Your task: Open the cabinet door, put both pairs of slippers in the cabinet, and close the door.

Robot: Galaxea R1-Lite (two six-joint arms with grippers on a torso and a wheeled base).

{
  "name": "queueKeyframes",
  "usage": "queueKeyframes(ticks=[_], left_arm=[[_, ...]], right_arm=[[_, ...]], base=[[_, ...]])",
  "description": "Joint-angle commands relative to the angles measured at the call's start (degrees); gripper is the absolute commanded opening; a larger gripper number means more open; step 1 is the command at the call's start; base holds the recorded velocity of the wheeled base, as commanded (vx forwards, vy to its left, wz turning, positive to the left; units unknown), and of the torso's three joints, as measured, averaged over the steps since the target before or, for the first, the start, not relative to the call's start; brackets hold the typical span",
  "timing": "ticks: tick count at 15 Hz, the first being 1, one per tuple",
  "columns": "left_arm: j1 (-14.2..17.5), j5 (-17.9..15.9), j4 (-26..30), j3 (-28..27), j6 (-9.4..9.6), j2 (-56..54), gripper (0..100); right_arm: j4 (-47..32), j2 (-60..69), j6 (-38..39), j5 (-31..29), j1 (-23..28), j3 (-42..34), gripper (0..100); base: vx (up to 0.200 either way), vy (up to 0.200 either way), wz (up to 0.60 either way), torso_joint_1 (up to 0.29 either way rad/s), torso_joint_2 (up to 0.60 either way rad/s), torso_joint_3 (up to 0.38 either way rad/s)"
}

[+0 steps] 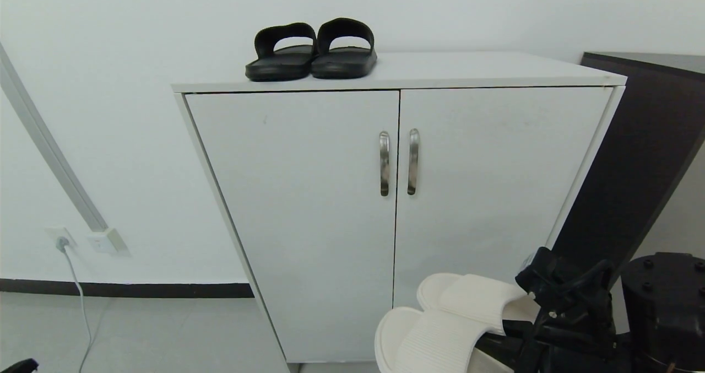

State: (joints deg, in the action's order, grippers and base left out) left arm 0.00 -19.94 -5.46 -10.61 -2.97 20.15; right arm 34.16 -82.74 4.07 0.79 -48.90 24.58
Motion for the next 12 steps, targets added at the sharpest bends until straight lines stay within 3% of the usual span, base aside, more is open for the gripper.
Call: queueKeyframes(ticks=[1,5,6,7,9,10,12], left_arm=[[-1.14,-4.31,-7.19,-3.81,-0.01,15.8,100],[-11.07,-3.87,-17.57,-9.26,-0.19,31.97,100],[-13.45,-2.47,-19.24,-10.93,-0.19,34.52,100],[-18.11,1.75,-20.91,-13.39,-0.45,38.3,100],[-30.32,12.21,-25.92,-18.93,-3.09,45.77,100],[-33.75,13.97,-27.59,-21.39,-3.79,48.4,100],[-36.3,14.06,-27.85,-27.63,-3.88,53.76,100]], right_arm=[[0.03,0.03,-0.03,0.09,-0.06,0.03,0],[0.03,-0.06,-0.03,0.0,-0.41,0.21,0],[0.03,-0.06,-0.03,0.0,-0.41,0.12,0],[0.03,0.03,-0.03,0.0,-0.41,0.12,0],[0.03,0.3,-0.03,0.0,-0.41,0.03,0],[0.03,0.3,-0.03,0.17,-0.41,0.03,0],[0.03,-0.41,-0.03,0.35,-0.41,0.21,0]], base=[[0.0,0.0,0.0,0.002,0.08,0.032],[0.0,0.0,0.0,0.0,0.0,0.0],[0.0,0.0,0.0,0.0,0.0,0.0],[0.0,0.0,0.0,0.0,0.0,0.0],[0.0,0.0,0.0,0.0,0.0,0.0],[0.0,0.0,0.0,0.0,0.0,0.0],[0.0,0.0,0.0,0.0,0.0,0.0]])
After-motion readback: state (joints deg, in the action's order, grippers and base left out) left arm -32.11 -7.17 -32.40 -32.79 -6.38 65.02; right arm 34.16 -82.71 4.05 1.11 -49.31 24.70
